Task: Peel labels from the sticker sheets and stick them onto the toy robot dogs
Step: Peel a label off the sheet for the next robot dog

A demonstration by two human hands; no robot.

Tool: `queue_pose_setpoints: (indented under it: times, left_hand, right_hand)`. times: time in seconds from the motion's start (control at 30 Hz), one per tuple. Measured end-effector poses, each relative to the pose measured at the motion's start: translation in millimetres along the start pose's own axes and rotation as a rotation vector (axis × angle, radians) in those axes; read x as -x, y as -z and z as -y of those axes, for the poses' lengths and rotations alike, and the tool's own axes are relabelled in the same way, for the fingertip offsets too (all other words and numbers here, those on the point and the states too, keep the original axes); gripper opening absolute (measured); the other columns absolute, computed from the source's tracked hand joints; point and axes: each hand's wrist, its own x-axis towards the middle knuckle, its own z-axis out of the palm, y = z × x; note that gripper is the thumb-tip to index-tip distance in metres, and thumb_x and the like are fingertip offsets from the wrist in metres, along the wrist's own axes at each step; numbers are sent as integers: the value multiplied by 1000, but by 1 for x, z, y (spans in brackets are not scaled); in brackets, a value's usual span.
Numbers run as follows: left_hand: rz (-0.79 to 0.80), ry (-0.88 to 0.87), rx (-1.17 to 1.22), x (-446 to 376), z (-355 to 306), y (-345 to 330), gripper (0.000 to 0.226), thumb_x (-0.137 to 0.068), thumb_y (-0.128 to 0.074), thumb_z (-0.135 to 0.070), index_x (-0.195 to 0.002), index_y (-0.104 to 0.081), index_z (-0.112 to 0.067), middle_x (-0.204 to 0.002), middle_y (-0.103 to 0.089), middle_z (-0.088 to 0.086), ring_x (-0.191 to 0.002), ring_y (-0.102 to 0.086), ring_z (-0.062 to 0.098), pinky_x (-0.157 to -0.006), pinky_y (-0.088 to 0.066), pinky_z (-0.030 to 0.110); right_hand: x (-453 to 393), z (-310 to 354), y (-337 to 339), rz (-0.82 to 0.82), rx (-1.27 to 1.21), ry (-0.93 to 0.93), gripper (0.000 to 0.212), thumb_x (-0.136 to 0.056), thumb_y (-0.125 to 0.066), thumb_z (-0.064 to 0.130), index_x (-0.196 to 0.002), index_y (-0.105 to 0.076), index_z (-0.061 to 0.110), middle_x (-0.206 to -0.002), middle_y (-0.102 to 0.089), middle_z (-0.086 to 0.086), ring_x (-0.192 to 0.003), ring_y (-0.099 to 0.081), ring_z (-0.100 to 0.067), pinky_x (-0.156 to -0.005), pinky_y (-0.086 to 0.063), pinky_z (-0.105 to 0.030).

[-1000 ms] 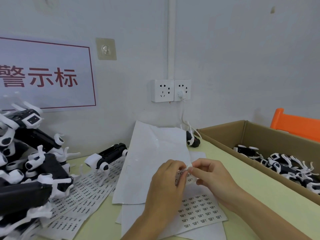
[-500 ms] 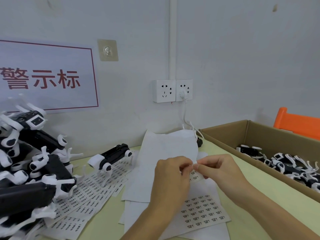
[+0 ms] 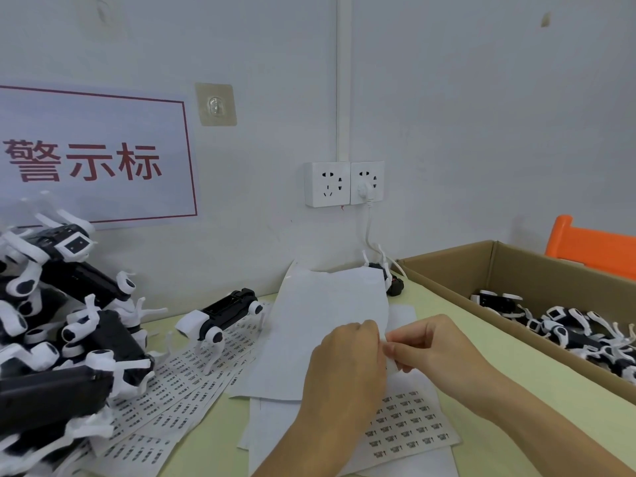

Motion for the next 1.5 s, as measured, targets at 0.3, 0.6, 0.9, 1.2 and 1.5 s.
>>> queue_pose_setpoints:
  times: [0.3,0.6,0.9,1.2,1.5]
  left_hand:
    - [8,12,-2,0,0,0,16,-103,-39,-29,-92,-50,-22,-97,-62,-4,-87,-54,17,-73,-45,31]
    - [-53,92,199,-1,3,-7,14,-99,-52,-27,-88,-55,-20,-87,-60,-7,-80,-56,12,-67,-47,26]
    - [-153,385,559,-6,15,-16,13,-89,-64,-17,-77,-65,-20,-81,-67,-4,-72,-63,6,-56,-45,11]
    - [-308,268,529,-4,28,-17,22,-93,-62,-15,-75,-60,-27,-74,-65,-10,-76,-62,5,-65,-47,13]
    - [-383,-196,-109,4,38,-24,30,-63,-90,-8,-65,-61,-16,-53,-52,-6,-47,-49,12,-38,-40,23]
  right_hand:
    - [0,-1,0,7,31,-30,22,-91,-68,10,-76,-82,19,-67,-71,-4,-59,-57,-7,-66,-50,-19]
    - [2,5,-1,11,10,-83,19,-90,-68,7,-76,-80,11,-69,-71,-7,-61,-63,-10,-65,-52,-22]
    - [1,5,2,61,-58,-272,23,-91,-68,6,-68,-65,3,-63,-61,-6,-62,-63,-16,-66,-53,-26]
    - [-1,-4,36,-125,306,-530,28,-95,-62,16,-79,-73,-4,-67,-74,-8,-60,-65,-20,-61,-55,-32]
    - [4,11,-10,28,-162,-396,25,-96,-62,16,-83,-80,7,-65,-59,-4,-55,-48,-12,-52,-42,-22]
